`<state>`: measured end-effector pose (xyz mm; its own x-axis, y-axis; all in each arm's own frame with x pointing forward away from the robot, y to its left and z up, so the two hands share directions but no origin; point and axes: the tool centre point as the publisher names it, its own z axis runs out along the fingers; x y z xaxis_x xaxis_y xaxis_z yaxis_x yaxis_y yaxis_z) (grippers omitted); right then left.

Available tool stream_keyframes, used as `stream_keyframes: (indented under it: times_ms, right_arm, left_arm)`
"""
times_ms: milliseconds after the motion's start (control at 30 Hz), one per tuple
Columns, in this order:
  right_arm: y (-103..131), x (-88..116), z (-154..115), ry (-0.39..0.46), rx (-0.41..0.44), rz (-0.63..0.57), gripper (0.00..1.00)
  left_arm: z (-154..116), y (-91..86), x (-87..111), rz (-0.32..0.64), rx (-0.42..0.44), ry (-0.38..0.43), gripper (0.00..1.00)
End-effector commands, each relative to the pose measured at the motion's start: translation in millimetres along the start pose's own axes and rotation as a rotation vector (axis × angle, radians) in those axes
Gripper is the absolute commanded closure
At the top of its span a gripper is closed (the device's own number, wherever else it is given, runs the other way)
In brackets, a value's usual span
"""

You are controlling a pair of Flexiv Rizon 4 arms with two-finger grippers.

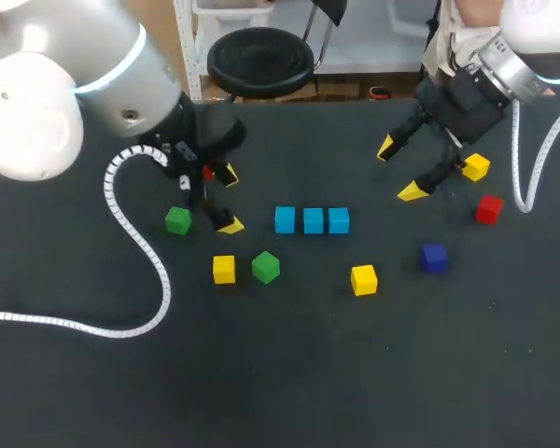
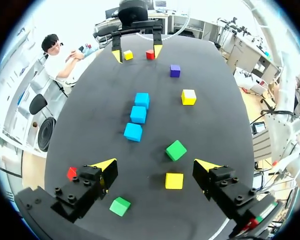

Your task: Place the blue cubes, place green cubes on the blue cubes, place the yellow cubes on the green cubes, then place the red cubes on the yellow cubes, and place purple cube on the red cubes.

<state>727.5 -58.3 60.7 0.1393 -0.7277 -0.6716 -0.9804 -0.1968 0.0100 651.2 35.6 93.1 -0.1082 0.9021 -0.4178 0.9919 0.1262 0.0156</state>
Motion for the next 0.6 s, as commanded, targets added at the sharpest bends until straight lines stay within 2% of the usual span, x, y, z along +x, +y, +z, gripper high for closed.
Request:
stream_keyframes:
  times_ms: [33, 233, 600]
  right_arm:
    - [0, 0, 0, -0.001, 0.001, -0.001, 0.0]
    - [0, 0, 0, -0.001, 0.001, -0.001, 0.0]
    - [0, 0, 0, -0.001, 0.001, -0.001, 0.0]
  left_arm:
    - [-6, 5.4, 2.0, 0.007, -0.002, -0.008, 0.0]
    - [-7, 13.6, -0.5, 0.015, -0.01, -0.016, 0.0]
    - [-7, 15.5, -6.2, 0.032, -0.003, -0.034, 0.0]
